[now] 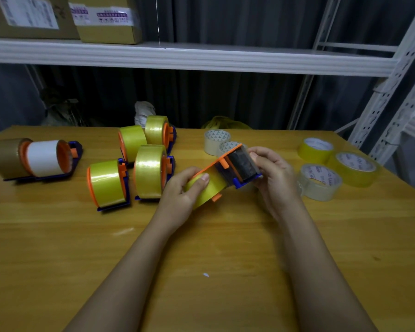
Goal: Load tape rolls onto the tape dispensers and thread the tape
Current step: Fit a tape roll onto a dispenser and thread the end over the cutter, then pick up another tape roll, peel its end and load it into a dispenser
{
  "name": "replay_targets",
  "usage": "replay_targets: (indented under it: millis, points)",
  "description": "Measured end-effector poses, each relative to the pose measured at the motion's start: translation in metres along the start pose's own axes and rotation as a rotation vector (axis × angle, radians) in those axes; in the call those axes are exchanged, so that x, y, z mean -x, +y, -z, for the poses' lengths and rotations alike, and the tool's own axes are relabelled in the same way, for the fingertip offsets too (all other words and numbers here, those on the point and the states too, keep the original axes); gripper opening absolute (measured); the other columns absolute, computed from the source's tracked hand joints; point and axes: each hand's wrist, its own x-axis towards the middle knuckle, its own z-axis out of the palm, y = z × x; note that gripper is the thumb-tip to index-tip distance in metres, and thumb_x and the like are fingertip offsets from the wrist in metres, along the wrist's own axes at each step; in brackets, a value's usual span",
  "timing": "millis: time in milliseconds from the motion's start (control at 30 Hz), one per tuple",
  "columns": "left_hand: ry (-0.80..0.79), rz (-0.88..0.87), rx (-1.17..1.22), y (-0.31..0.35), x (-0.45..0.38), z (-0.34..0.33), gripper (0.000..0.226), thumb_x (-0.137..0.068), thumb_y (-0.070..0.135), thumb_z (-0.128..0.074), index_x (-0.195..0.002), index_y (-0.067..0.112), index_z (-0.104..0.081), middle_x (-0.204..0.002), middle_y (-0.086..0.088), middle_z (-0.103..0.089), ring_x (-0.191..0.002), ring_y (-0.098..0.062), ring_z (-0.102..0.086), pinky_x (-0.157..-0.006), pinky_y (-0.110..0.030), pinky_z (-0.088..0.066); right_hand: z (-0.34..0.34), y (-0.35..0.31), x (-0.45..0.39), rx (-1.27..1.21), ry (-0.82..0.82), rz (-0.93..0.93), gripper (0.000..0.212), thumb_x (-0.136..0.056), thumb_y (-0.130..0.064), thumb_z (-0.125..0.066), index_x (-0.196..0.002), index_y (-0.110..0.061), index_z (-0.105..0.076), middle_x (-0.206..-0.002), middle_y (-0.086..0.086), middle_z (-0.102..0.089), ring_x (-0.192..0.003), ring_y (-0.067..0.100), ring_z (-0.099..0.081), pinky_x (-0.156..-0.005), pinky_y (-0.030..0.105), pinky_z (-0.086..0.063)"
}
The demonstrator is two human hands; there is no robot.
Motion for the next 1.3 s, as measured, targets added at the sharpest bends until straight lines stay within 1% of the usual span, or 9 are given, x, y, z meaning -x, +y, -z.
replay_targets:
  millis: [200, 433, 633, 733, 767, 833, 900, 1033, 1300]
  points:
    - [0.044, 0.086, 0.119, 0.005, 0.0, -0.001, 0.027, -0.087, 0.041, -0.052, -0.096, 0.021, -0.067, -0.086, 0.003, -0.068, -0.087, -0.019, -0.064, -0.078, -0.038, -0.048, -0.003, 0.005, 0.002, 0.018, -0.117, 0.138, 0.029, -0.091, -0.022, -0.044, -0.091, -0.027, -0.073, -0.102, -0.007, -0.071, -0.098, 0.01, -0.064, -0.077, 0.023, -0.051]
    - [0.051, 0.164, 0.188, 0.009, -0.002, -0.001, 0.031, -0.094, 0.042, -0.048, -0.108, 0.02, -0.065, -0.1, -0.004, -0.071, -0.094, -0.021, -0.066, -0.089, -0.043, -0.052, -0.007, 0.013, 0.0, 0.197, -0.301, 0.135, 0.059, -0.087, -0.045, -0.04, -0.137, -0.016, -0.05, -0.142, 0.006, -0.051, -0.134, 0.021, -0.044, -0.113, 0.053, -0.031]
    - [0.036, 0.211, 0.304, 0.015, -0.008, -0.012, 0.022, -0.102, 0.032, -0.037, -0.087, 0.035, -0.054, -0.075, 0.024, -0.061, -0.068, 0.021, -0.058, -0.061, 0.001, -0.041, -0.015, 0.021, 0.004, 0.38, -0.351, 0.049, 0.089, -0.077, -0.055, -0.064, -0.152, -0.027, -0.024, -0.137, -0.016, -0.049, -0.128, 0.006, -0.047, -0.105, 0.031, -0.042]
    - [0.005, 0.294, 0.423, 0.012, -0.012, -0.009, 0.04, -0.096, 0.052, -0.043, -0.119, 0.024, -0.061, -0.116, 0.004, -0.066, -0.108, 0.002, -0.06, -0.098, -0.022, -0.046, -0.018, 0.028, 0.005, 0.512, -0.303, 0.013, 0.11, -0.061, -0.064, -0.079, -0.15, -0.044, -0.016, -0.145, -0.01, -0.042, -0.131, 0.009, -0.044, -0.105, 0.04, -0.045]
    - [0.011, 0.308, 0.437, 0.012, -0.012, -0.008, 0.051, -0.095, 0.052, -0.045, -0.132, 0.018, -0.054, -0.132, -0.002, -0.058, -0.124, -0.011, -0.052, -0.109, -0.035, -0.038, -0.018, 0.029, 0.005, 0.531, -0.283, 0.013, 0.105, -0.061, -0.06, -0.081, -0.146, -0.05, -0.02, -0.142, -0.01, -0.045, -0.128, 0.004, -0.046, -0.102, 0.035, -0.047]
    - [0.065, 0.28, 0.285, 0.015, -0.013, -0.007, 0.047, -0.101, 0.035, -0.038, -0.141, 0.011, -0.042, -0.141, 0.003, -0.043, -0.132, -0.012, -0.038, -0.114, -0.03, -0.023, -0.02, 0.025, 0.009, 0.52, -0.263, 0.02, 0.08, -0.072, -0.039, -0.081, -0.129, -0.057, -0.028, -0.127, -0.018, -0.051, -0.109, -0.014, -0.052, -0.085, 0.012, -0.049]
    - [0.079, 0.189, 0.042, 0.016, -0.012, -0.004, 0.037, -0.104, 0.025, -0.034, -0.132, 0.01, -0.051, -0.121, 0.009, -0.048, -0.116, -0.006, -0.042, -0.095, -0.017, -0.03, -0.024, 0.021, 0.012, 0.472, -0.257, 0.001, 0.061, -0.081, -0.026, -0.074, -0.12, -0.052, -0.034, -0.118, -0.02, -0.054, -0.095, -0.018, -0.055, -0.073, 0.005, -0.046]
    - [0.16, -0.086, -0.362, 0.026, -0.008, 0.001, 0.037, -0.102, 0.025, -0.038, -0.075, 0.011, -0.058, -0.063, 0.004, -0.053, -0.064, -0.019, -0.054, -0.057, -0.034, -0.038, -0.035, 0.013, 0.007, 0.375, -0.141, -0.171, 0.023, -0.092, -0.035, -0.06, -0.109, -0.042, -0.047, -0.097, -0.026, -0.053, -0.078, -0.014, -0.055, -0.061, 0.008, -0.043]
    - [0.381, -0.131, -0.691, 0.054, -0.034, 0.068, 0.029, -0.099, 0.025, -0.04, -0.092, 0.007, -0.063, -0.075, -0.004, -0.06, -0.079, -0.031, -0.057, -0.057, -0.039, -0.039, -0.093, 0.022, -0.077, 0.346, -0.062, -0.394, 0.043, -0.081, -0.065, -0.052, -0.095, -0.027, -0.064, -0.1, 0.006, -0.07, -0.092, 0.022, -0.068, -0.091, 0.043, -0.054]
